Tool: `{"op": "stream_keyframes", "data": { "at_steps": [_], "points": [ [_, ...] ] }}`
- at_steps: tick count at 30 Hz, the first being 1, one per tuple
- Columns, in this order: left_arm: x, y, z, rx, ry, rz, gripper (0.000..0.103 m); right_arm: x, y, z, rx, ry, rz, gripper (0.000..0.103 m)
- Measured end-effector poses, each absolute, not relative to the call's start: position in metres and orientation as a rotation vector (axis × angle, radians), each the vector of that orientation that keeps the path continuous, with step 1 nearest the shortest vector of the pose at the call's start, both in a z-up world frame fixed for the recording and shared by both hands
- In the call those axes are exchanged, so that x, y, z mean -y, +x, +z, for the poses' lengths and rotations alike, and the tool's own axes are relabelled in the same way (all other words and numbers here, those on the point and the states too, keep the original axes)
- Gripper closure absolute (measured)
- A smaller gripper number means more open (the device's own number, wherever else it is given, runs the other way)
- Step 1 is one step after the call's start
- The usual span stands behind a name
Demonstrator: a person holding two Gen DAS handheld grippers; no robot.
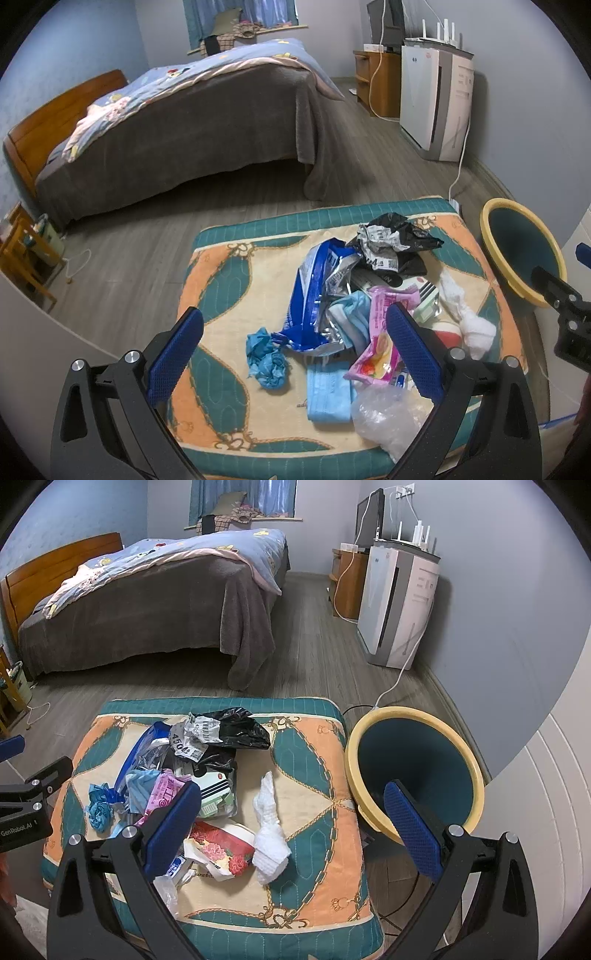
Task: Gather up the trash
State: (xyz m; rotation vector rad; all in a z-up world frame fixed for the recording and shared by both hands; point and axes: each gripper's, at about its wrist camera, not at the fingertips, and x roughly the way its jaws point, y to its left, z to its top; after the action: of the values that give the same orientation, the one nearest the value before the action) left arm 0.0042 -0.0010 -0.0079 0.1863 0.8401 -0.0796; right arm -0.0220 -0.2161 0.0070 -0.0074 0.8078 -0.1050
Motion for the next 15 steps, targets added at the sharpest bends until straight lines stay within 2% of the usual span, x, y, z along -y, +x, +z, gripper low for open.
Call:
{"op": "stream_keyframes", "data": {
  "at_steps": [15],
  "points": [
    [0.0018,0.0041,-0.0086,-0.842,0.188,-0.078,0.005,0.2139,-0.0216,0.0061,-0.816,-0.013,-0.097,0.006]
  ]
}}
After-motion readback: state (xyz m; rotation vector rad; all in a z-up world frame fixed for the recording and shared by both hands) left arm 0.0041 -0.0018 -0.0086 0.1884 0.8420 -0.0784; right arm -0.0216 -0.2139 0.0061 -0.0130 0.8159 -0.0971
